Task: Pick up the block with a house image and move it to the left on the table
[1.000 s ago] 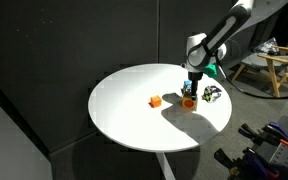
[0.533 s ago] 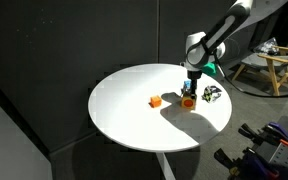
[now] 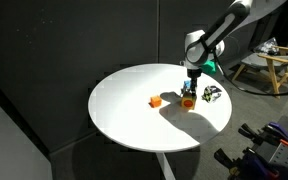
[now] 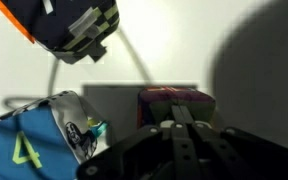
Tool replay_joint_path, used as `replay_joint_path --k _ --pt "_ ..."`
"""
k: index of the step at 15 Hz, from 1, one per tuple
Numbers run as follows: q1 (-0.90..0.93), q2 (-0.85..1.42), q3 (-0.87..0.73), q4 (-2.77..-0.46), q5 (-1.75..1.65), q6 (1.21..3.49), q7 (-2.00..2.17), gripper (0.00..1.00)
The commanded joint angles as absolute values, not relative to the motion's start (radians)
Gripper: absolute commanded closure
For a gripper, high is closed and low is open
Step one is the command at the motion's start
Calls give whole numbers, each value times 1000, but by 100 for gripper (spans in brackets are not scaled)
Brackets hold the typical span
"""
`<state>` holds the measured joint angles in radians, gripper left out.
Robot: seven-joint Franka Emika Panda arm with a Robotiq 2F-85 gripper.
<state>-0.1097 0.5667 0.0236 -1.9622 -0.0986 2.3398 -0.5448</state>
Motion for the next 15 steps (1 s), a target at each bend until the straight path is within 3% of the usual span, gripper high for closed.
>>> replay_joint_path --k 1,15 --pt "-100 550 15 -1944 -131 2269 -490 98" --pt "-93 448 28 -1940 -37 2062 -341 98"
